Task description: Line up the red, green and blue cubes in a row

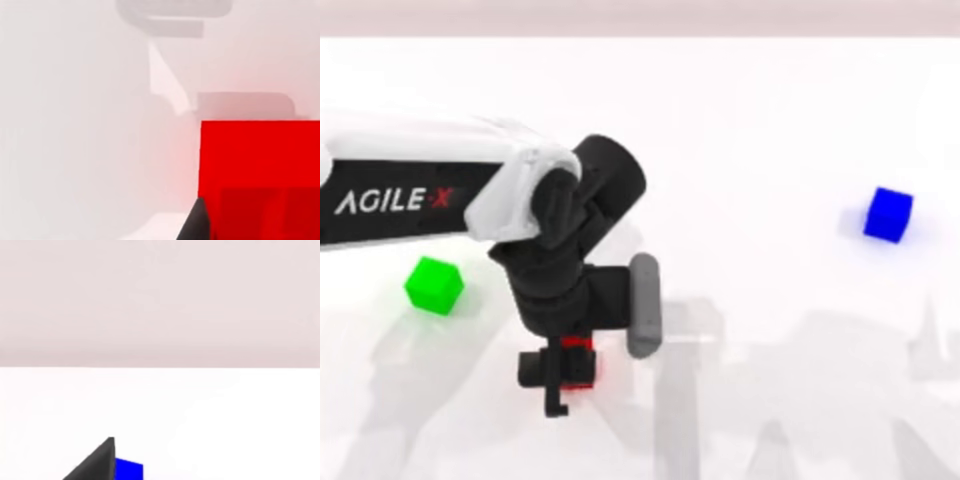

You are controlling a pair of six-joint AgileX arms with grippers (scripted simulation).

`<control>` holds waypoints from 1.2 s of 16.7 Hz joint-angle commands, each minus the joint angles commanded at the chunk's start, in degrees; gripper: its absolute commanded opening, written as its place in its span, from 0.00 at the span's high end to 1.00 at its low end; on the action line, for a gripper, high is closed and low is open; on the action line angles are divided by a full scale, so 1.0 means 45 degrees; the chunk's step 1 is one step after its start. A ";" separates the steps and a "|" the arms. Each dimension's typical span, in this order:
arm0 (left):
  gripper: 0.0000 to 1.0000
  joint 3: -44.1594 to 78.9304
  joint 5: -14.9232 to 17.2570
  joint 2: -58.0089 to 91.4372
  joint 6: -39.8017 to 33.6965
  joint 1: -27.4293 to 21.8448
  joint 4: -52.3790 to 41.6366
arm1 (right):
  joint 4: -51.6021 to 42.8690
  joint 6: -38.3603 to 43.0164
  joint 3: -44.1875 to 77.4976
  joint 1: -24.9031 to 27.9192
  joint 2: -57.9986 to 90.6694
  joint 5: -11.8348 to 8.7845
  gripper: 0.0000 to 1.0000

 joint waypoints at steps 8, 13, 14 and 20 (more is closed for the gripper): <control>0.00 0.0000 0.0000 0.0000 0.0000 0.0000 0.0000 | 0.0000 0.0000 0.0000 0.0000 0.0000 0.0000 0.00; 0.00 0.0000 0.0000 0.0000 0.0000 0.0000 0.0000 | 0.0000 0.0000 0.0000 0.0000 0.0000 0.0000 0.00; 0.00 0.0003 0.0000 -0.0010 0.0000 0.0022 -0.0003 | 0.0000 0.0000 0.0000 0.0000 0.0000 0.0000 0.00; 0.00 0.1311 -0.0006 -0.0685 0.0013 0.0175 -0.2125 | 0.0000 0.0000 0.0000 0.0000 0.0000 0.0000 0.00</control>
